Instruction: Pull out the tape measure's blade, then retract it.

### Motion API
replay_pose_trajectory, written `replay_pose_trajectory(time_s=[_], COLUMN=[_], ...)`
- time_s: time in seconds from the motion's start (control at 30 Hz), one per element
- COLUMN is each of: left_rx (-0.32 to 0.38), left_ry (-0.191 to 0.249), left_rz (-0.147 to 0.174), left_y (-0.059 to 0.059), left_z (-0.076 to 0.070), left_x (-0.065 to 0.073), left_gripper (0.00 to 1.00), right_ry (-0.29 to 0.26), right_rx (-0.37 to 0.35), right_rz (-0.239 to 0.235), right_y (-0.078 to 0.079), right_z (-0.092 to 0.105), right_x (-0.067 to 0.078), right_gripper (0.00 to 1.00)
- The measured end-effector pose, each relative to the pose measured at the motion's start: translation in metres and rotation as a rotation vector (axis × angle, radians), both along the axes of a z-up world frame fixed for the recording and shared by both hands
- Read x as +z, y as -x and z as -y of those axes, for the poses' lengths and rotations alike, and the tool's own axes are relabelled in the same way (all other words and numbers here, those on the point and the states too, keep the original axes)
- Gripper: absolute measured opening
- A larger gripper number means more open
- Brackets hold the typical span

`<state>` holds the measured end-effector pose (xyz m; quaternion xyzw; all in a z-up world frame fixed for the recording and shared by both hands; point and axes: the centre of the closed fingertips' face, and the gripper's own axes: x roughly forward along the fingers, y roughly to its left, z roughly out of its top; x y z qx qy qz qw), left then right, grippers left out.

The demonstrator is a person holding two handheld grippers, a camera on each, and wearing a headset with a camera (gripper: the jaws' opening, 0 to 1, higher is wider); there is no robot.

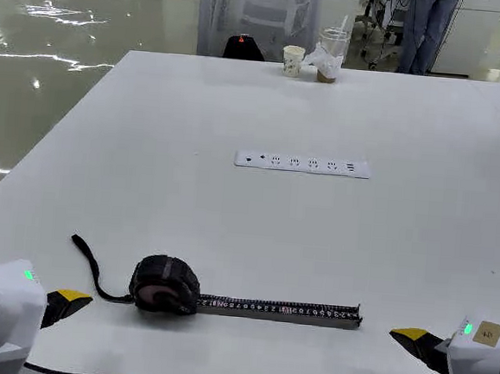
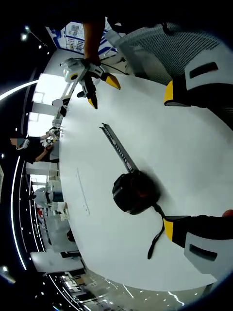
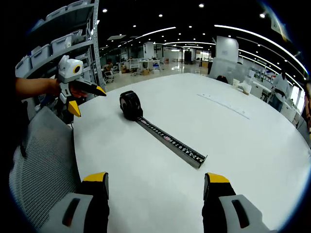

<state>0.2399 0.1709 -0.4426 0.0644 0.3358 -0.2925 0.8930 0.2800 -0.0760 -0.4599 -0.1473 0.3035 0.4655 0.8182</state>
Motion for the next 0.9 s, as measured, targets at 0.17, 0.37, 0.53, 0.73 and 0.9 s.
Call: replay_pose_trajectory(time_s=[0.17, 0.37, 0.53, 0.73, 0.9], left_rx=[0.048, 0.100, 0.125, 0.163, 0.178], left_ry=[0.012, 0.019, 0.025, 0.033, 0.032], left_rz=[0.025, 0.042, 0.036, 0.053, 0.060], left_y=[0.004, 0.010, 0.015, 0.015, 0.017], left_z=[0.002, 0.003, 0.006, 0.010, 0.015], left_x=[0.004, 0.006, 0.003, 0.006, 0.006], left_gripper=[0.94, 0.96, 0.99, 0.99, 0.99], right_ry=[-0.024, -0.034, -0.038, -0.054, -0.067], right_rx=[-0.055, -0.093, -0.114, -0.148, -0.171], right_rz=[0.003, -0.005, 0.001, 0.004, -0.001], right_y=[0.001, 0.007, 0.013, 0.016, 0.020], right_z=[-0.002, -0.003, -0.004, -0.008, -0.011], right_x=[0.004, 0.007, 0.008, 0.013, 0.015], right_gripper=[0.85, 0.87, 0.90, 0.94, 0.95])
